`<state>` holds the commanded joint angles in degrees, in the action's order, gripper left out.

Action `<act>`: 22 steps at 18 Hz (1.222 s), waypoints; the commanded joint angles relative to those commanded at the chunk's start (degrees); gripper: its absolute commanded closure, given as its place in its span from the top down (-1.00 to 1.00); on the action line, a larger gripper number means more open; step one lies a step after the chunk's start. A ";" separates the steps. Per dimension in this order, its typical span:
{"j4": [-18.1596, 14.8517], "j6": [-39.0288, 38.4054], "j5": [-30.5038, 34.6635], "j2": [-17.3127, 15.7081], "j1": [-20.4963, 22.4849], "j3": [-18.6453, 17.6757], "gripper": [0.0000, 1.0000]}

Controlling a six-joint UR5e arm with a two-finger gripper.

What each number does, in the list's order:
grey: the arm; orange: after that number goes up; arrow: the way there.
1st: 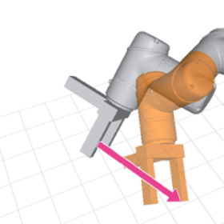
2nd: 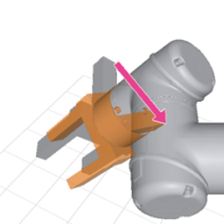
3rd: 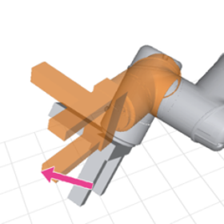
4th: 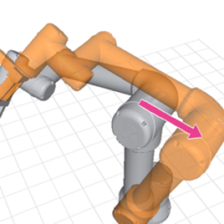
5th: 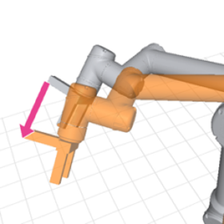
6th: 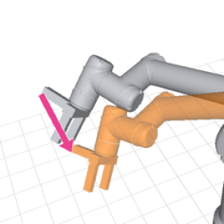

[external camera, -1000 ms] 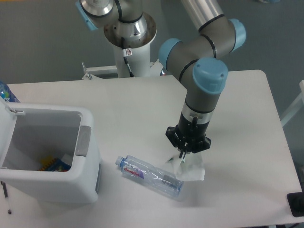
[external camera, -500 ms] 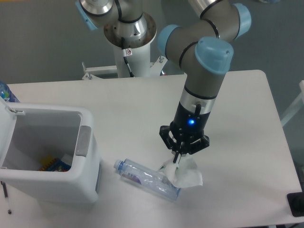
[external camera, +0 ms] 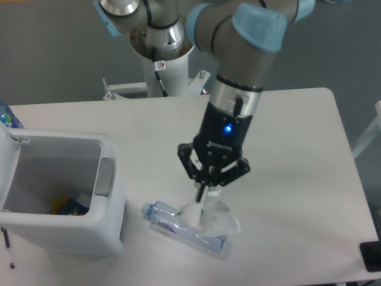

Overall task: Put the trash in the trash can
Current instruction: 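Lift the bag and carry it over the white trash bin, then open the gripper to drop the bag into the bin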

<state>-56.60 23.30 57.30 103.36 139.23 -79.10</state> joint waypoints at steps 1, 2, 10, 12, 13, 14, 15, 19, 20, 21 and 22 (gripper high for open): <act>0.00 -1.05 0.35 -0.88 -0.97 -0.09 -0.94; -0.09 -2.19 0.53 -1.75 -1.59 -0.26 -0.94; 0.00 -7.39 0.79 -6.24 -9.67 -0.53 -0.89; 0.00 -7.39 0.79 -6.33 -11.26 -0.79 -0.85; 0.09 -7.39 0.79 -6.33 -11.78 -1.05 -0.85; 0.09 -7.39 0.79 -6.25 -12.14 -1.40 -0.84; 0.09 -7.30 0.79 -6.25 -12.49 -1.84 -0.77; 0.44 -6.69 0.44 -5.72 -13.11 -3.86 -0.33; 0.53 -6.51 0.35 -5.28 -13.11 -4.04 0.00; 0.61 -6.51 0.27 -4.76 -13.19 -4.04 0.43; 0.70 -6.51 0.18 -4.23 -13.28 -3.87 0.70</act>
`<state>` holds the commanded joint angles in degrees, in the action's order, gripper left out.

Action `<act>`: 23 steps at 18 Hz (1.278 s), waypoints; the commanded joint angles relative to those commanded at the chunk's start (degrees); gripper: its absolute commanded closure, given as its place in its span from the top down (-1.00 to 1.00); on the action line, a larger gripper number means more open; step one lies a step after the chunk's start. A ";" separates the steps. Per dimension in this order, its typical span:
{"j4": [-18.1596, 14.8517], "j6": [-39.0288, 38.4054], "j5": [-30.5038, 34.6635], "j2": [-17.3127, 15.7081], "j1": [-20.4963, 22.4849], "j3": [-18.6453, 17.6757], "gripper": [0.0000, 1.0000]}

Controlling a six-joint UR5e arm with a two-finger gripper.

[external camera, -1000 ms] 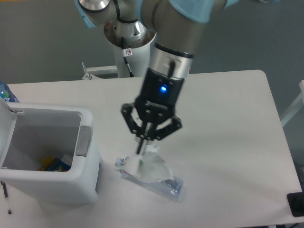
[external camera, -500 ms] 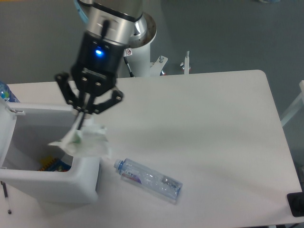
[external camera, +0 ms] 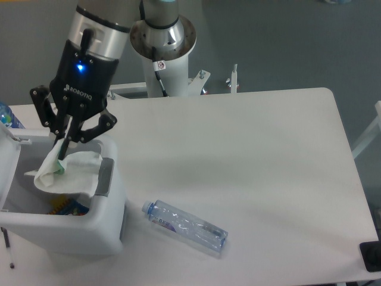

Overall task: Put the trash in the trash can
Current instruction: 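Open the gripper to drop the bag into the bin, then move the gripper back over the clear water bottle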

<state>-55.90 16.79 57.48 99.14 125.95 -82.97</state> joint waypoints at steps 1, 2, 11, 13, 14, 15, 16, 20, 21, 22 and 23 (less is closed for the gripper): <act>0.00 0.00 0.00 0.53 0.00 0.35 1.00; 0.00 0.00 0.09 0.88 -0.09 0.53 1.00; 0.26 -6.40 0.44 3.51 6.31 1.32 1.00; 0.18 -7.12 0.61 4.66 9.74 1.23 1.00; 0.09 -7.21 0.96 5.27 10.97 1.23 1.00; 0.00 -7.21 1.31 5.97 12.20 1.23 1.00; -0.17 -7.21 1.67 6.76 13.52 1.23 1.00; -0.44 -7.21 3.42 10.10 15.99 0.88 1.00; -0.44 -7.21 4.12 10.81 16.52 0.97 1.00; -0.44 -7.21 4.91 11.60 16.87 1.14 1.00; -0.44 -7.21 5.62 12.30 17.05 1.32 1.00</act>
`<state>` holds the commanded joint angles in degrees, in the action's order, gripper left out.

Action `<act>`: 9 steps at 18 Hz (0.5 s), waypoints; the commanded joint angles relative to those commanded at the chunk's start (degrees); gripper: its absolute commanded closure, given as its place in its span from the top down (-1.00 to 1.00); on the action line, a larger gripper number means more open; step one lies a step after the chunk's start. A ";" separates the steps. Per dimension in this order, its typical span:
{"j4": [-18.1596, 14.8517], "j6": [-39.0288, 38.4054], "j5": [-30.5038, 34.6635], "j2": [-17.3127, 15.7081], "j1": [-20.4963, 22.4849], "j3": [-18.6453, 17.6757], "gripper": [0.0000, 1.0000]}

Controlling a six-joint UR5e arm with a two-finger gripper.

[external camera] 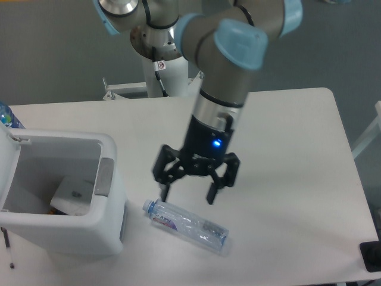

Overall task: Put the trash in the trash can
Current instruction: 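Move the gripper back over the clear water bottle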

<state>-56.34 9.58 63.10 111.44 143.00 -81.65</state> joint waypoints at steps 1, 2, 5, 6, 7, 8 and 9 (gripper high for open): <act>0.00 0.00 0.53 0.62 0.61 0.09 1.00; -0.09 0.00 0.53 1.14 1.66 0.18 1.00; -1.58 0.00 0.80 2.38 2.99 0.35 1.00; -2.02 0.00 1.49 2.90 2.99 0.35 1.00; -2.11 0.00 2.63 3.34 2.99 0.35 1.00; -2.28 -0.17 3.43 3.78 2.90 0.35 1.00; -2.46 -0.96 3.78 4.31 2.90 0.53 1.00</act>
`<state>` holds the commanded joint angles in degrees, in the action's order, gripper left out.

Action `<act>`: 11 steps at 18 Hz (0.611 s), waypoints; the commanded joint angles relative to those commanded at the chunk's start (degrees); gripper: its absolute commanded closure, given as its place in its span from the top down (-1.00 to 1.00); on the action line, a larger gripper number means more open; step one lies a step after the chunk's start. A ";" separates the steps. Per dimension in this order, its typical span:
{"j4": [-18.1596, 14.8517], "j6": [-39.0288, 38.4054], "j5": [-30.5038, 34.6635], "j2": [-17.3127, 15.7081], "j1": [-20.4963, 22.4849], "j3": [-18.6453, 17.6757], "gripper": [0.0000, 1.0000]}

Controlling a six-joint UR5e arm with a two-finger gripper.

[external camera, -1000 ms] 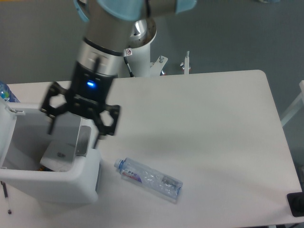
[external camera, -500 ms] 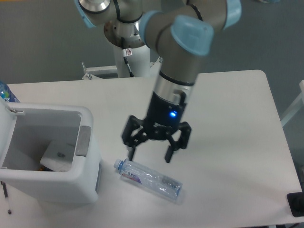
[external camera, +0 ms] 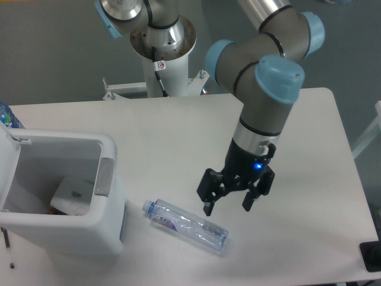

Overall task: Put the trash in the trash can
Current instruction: 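Move the gripper back over the clear water bottle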

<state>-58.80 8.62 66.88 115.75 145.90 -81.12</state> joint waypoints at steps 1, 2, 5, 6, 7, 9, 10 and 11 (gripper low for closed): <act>-0.09 -1.31 0.53 0.44 -0.09 0.35 1.00; -0.09 -2.81 1.58 1.05 -0.26 0.96 1.00; -1.75 -5.28 2.90 3.07 -0.61 2.98 1.00; -3.33 -5.37 3.25 3.78 -0.62 3.86 1.00; -5.26 -5.54 3.95 4.65 -0.96 4.83 1.00; -8.60 -8.43 5.97 6.41 -1.84 7.46 1.00; -9.66 -10.01 6.85 7.47 -2.02 8.86 1.00; -10.63 -10.81 7.21 8.26 -2.63 10.18 1.00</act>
<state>-69.42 -2.19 74.09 124.01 143.27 -70.94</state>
